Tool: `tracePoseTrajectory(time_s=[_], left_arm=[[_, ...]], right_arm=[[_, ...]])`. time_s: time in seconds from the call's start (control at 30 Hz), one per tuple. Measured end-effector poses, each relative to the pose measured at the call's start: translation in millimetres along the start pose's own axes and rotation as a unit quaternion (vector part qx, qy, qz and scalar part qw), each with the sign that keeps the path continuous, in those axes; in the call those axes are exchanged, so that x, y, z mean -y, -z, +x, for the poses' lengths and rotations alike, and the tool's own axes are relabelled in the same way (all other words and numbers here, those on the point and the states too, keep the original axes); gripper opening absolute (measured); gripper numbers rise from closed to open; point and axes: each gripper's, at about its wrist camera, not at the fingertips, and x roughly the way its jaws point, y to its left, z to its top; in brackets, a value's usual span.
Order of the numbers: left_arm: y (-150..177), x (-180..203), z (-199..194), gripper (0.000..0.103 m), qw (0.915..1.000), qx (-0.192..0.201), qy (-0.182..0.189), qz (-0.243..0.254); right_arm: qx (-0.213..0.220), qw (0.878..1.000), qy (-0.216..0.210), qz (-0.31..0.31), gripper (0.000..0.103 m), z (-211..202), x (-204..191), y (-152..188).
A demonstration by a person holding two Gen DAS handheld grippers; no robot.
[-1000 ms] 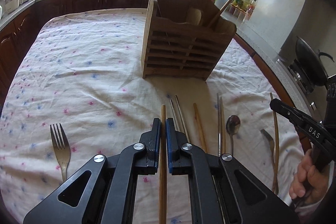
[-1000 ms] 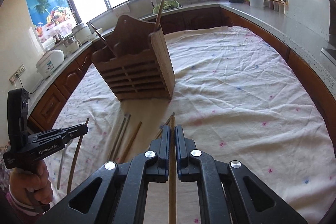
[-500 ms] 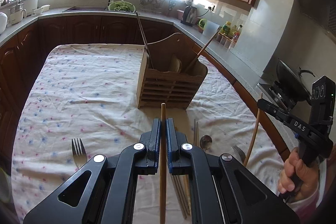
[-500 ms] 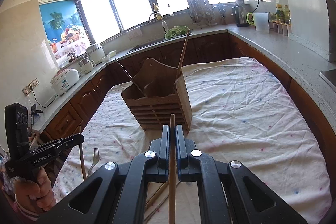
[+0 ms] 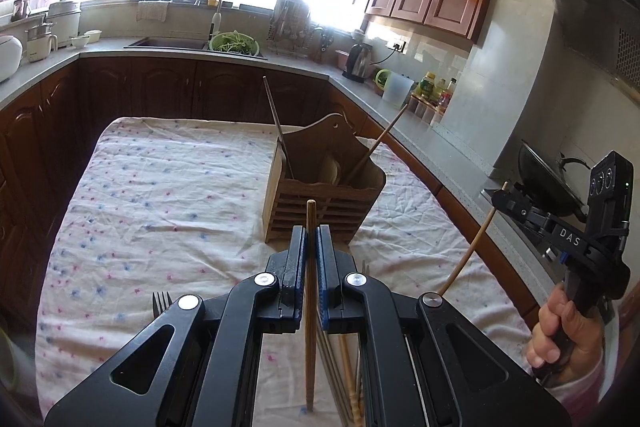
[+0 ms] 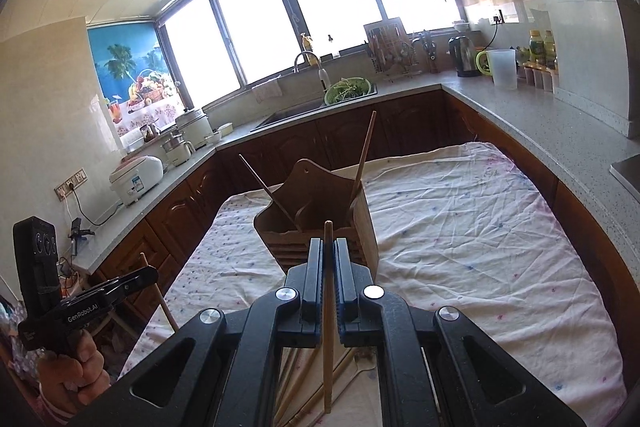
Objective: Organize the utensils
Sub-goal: 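Raise both held wooden chopsticks upright and lower them into the holder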
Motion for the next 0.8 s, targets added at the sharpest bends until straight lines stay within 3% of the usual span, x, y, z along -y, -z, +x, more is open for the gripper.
tracePoseTrajectory(time_s=[0.8], left_arm=[[-55, -7, -5, 0.004, 0.9973, 0.073, 0.004, -0.01]], right_arm=[[0.057, 0.998, -0.011, -0.012, 0.005, 12, -14, -50]])
